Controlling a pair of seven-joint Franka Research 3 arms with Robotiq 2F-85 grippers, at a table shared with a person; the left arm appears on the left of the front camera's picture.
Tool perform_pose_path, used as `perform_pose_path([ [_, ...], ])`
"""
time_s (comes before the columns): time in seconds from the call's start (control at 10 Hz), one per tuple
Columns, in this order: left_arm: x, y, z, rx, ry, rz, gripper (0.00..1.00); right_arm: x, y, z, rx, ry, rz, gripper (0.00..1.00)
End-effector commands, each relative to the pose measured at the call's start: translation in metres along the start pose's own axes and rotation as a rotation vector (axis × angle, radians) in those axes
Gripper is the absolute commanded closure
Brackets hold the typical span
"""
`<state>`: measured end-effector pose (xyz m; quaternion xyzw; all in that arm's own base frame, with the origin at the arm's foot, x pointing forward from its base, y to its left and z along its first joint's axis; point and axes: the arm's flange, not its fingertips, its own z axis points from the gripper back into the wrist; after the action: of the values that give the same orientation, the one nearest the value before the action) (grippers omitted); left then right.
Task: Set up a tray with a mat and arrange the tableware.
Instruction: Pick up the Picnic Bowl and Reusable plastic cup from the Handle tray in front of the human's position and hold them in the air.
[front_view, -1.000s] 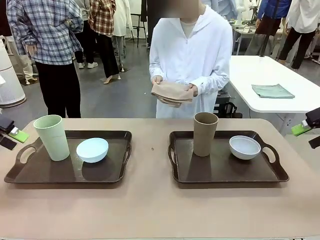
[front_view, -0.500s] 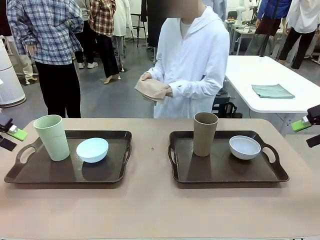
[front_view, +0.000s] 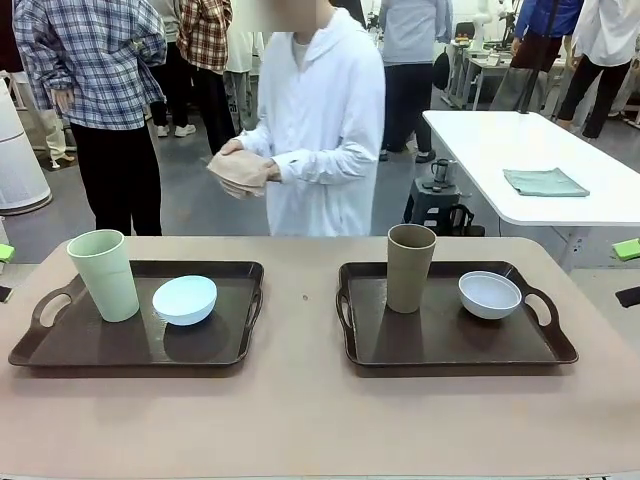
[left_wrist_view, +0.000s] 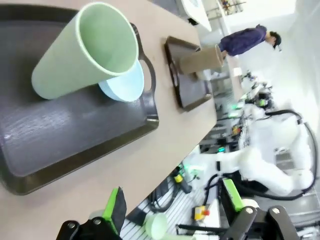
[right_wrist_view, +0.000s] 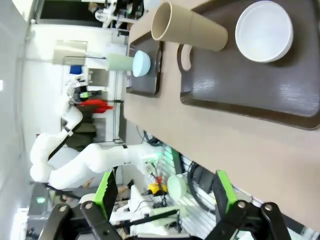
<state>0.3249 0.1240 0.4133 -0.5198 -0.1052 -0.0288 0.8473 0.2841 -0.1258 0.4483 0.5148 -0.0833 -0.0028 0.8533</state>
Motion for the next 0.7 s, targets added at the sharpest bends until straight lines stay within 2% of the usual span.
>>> perform_pose_path([
  [0.0, 0.0076, 0.0168, 0.0045, -0.093, -0.060, 0.046, 0.00, 0.0099, -0.0078, 0.0013, 0.029, 0.032, -0.011, 0.00],
  [0.2, 0.0089, 0.0139, 0.0026, -0.112, -0.078, 0.046, 0.00, 0.0130, -0.0087, -0.0063, 0.052, 0.052, -0.009, 0.00],
  [0.3, 0.0027, 0.0176, 0.0028, -0.075, -0.052, 0.067, 0.00, 0.0049, -0.0111, -0.0032, 0.027, 0.036, -0.030, 0.00],
  [0.6, 0.0027, 0.0176, 0.0028, -0.075, -0.052, 0.067, 0.00, 0.0049, -0.0111, -0.0032, 0.027, 0.036, -0.030, 0.00],
])
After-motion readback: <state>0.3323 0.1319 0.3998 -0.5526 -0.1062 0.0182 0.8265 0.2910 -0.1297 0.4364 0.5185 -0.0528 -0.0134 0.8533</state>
